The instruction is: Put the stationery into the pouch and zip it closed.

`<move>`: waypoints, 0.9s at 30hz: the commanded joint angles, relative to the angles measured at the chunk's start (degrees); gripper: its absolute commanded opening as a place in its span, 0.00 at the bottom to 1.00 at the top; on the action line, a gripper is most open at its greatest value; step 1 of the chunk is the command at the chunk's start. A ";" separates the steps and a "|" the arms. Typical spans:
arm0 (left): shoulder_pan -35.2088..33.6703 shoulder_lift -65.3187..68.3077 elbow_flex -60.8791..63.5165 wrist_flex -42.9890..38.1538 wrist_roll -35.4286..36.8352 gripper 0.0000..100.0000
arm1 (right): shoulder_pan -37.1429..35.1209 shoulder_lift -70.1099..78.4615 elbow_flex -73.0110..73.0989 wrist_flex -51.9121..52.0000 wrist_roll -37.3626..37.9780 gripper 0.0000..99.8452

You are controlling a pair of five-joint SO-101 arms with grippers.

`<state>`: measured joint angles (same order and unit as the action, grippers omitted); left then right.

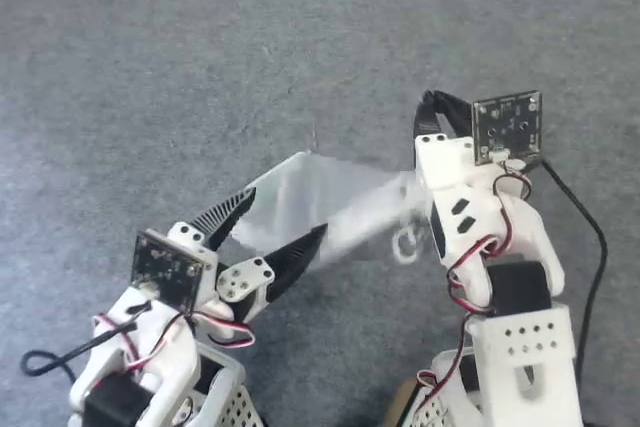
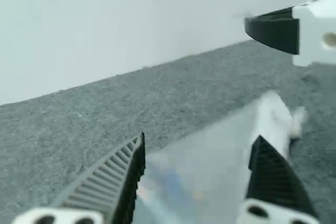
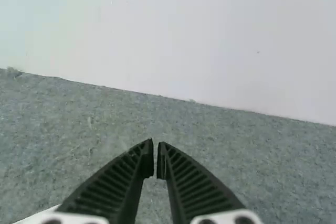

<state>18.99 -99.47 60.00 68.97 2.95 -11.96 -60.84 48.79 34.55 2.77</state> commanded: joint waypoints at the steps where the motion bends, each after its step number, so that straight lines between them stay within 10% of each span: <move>1: -1.93 -0.44 -5.32 0.88 0.88 0.30 | -0.75 -3.12 -0.44 0.75 -0.79 0.01; 12: -15.74 -0.44 -7.16 0.88 0.97 0.30 | -0.75 -4.53 -0.18 3.74 -1.14 0.01; 20: -23.82 -0.44 -3.82 0.53 0.53 0.04 | -0.40 -4.53 -0.44 3.47 -2.73 0.01; 27: -27.69 -0.44 0.48 0.53 -1.23 0.01 | -0.57 -4.53 -1.67 3.47 -2.73 0.01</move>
<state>-7.38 -99.56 60.00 68.97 2.59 -12.13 -63.21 49.32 38.15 0.66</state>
